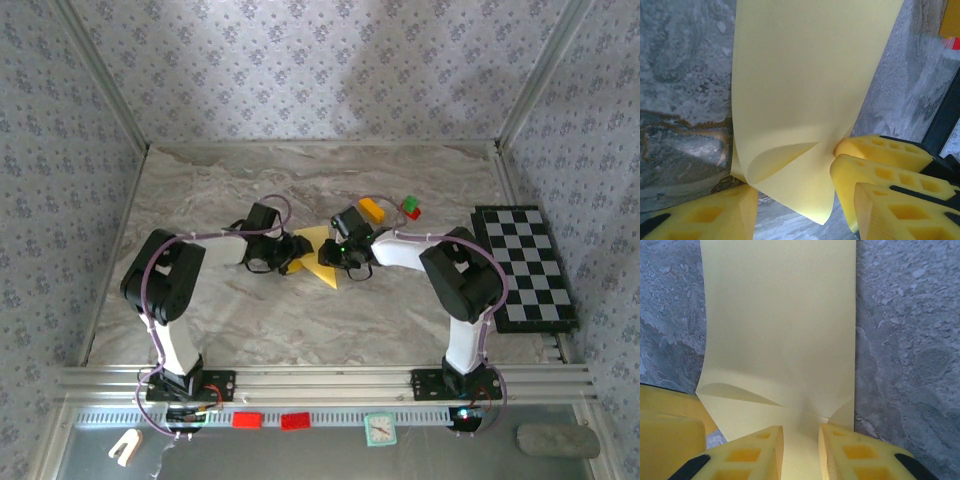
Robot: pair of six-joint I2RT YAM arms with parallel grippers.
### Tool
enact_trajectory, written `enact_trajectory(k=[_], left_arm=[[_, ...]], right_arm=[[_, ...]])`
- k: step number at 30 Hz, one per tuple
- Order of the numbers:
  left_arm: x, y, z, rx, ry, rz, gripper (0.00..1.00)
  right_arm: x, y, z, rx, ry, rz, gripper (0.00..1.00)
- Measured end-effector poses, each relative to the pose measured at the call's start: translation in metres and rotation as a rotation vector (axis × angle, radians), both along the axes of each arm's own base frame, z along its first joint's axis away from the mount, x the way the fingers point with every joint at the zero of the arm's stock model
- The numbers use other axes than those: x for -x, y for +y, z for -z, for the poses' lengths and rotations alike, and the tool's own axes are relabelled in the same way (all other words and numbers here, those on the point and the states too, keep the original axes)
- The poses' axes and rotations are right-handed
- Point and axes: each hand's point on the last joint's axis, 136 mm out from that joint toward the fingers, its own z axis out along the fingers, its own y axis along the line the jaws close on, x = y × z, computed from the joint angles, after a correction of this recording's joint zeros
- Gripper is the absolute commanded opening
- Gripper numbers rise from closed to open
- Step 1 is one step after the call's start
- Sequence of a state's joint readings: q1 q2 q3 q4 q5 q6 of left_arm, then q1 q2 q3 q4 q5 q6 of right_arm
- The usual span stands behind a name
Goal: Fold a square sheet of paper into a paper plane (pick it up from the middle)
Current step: Fourth fold the wing at the center of the table.
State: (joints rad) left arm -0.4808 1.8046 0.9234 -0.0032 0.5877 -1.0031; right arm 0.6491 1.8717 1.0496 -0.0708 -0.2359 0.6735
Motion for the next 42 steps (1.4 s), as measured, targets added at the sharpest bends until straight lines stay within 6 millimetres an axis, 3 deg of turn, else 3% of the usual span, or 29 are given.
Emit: enact_trajectory(k=[18, 32, 42], left_arm=[[-0.002, -0.002, 0.007, 0.002, 0.006, 0.019, 0.26], [-0.005, 0.001, 0.006, 0.005, -0.003, 0.02, 0.14], [-0.006, 0.001, 0.006, 0.006, -0.007, 0.019, 0.04]], right_arm=[[0.001, -0.003, -0.001, 0.0, -0.014, -0.019, 0.28], [0.005, -0.01, -0.011, 0.004, -0.06, -0.065, 0.37], [0.004, -0.01, -0.017, 0.003, -0.089, -0.086, 0.37]])
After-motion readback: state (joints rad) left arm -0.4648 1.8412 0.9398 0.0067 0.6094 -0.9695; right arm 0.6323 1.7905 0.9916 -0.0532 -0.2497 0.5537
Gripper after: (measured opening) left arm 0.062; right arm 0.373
